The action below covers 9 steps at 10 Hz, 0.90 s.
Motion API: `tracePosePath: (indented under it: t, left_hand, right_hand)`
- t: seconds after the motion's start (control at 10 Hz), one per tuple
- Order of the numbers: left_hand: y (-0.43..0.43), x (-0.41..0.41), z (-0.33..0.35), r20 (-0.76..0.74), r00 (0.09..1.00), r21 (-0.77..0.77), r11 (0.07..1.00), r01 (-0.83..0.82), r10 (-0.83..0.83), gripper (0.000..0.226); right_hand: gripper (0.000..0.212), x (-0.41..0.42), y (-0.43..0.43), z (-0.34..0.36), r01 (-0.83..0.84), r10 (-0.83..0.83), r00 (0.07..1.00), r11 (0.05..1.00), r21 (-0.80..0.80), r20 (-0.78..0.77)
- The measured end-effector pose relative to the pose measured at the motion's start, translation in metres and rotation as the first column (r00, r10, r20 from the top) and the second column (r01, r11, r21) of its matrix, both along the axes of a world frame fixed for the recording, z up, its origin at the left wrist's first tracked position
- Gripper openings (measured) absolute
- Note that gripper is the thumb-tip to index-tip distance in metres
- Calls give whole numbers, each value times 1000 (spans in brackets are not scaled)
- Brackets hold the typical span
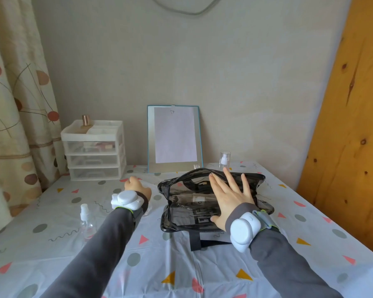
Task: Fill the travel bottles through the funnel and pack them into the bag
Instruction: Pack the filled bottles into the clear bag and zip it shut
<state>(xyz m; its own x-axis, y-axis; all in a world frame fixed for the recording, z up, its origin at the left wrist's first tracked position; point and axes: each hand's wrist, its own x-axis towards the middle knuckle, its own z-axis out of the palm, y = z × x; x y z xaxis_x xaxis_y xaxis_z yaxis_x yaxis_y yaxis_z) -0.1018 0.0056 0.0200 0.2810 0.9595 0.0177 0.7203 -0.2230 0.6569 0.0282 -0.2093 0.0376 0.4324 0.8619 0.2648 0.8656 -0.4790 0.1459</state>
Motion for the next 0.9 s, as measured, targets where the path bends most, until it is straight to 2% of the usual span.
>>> tracePosePath:
  t: [0.1,0.2,0.4,0.6,0.7,0.8,0.9]
  left_hand:
    - [12,-2,-8,-148,989,-46,999,-5,-2,57]
    - [18,-4,-17,-284,959,-6,1000,20,-21,51]
    - [16,6,-19,-61,998,24,999,21,-19,35]
    - [7,-2,-5,83,995,87,994,-71,64,35]
    - [-6,-14,22,340,932,186,962,-198,125,35]
    - [-28,-29,52,514,857,276,938,-209,40,35]
    - [-54,-28,68,660,740,197,980,-2,-131,35]
  right_hand:
    - [103,1,1,1,-6,6,1000,1000,-8,-7]
    - [103,5,2,-1,0,0,1000,1000,-1,-9]
    - [103,6,4,-5,17,-17,1000,1000,-1,3]
    - [106,5,3,-9,23,-23,1000,1000,17,0]
    - [105,6,4,-8,21,-20,1000,1000,12,-24]
    - [104,7,5,-4,16,-15,998,1000,13,-62]
    - [104,8,5,-2,16,-14,997,1000,23,-77]
